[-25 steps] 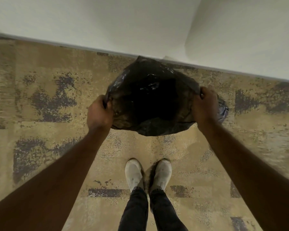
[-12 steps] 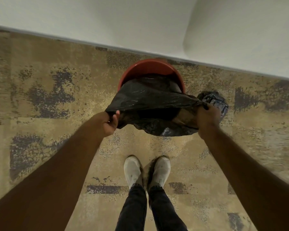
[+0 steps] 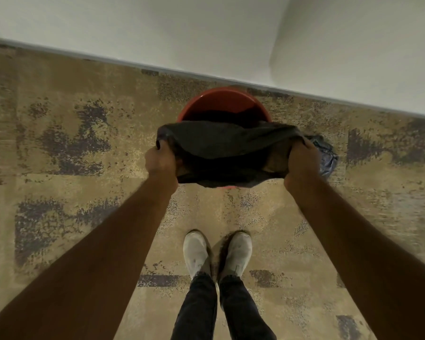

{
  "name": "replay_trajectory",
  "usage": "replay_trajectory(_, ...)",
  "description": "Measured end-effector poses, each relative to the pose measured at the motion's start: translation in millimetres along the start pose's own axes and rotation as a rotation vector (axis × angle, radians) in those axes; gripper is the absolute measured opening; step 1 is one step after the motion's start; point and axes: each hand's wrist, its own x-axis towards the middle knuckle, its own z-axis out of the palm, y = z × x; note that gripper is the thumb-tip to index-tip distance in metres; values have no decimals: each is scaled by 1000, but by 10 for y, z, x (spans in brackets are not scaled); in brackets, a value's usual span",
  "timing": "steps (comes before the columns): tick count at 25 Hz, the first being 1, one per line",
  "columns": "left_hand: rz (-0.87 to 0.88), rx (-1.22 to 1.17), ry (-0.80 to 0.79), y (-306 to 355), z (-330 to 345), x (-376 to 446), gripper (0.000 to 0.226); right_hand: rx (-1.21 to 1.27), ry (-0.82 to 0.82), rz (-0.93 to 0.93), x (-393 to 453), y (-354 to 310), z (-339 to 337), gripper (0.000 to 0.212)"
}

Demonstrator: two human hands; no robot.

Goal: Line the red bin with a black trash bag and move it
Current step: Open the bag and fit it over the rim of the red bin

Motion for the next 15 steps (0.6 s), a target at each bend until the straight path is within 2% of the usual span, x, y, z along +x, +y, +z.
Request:
replay_trajectory(2, 22, -42, -49, -36, 6, 0, 71, -14, -35, -165, 7, 25, -18, 25)
replay_trajectory(4, 29, -50, -77, -137, 7, 19, 77, -53, -57, -256, 74, 146, -58, 24)
replay_trajectory(6, 4, -15, -80, -274, -3, 107, 55, -139, -59, -259, 134, 311, -119, 25)
replay_trajectory(8, -42, 111, -111, -436, -1, 244, 27, -235, -43, -182, 224, 491, -162, 28)
replay_trajectory(10, -99, 207, -140, -546, 10, 307, 21, -306, -29, -104, 322, 583, -187, 31)
replay_trajectory(12, -118, 164, -145, -551, 20, 320, 23, -319, -71, -56, 362, 514, -159, 33)
replay_trajectory(15, 49, -22, -56, -435, 63, 326, 23, -232, -173, -190, 379, 271, -78, 30)
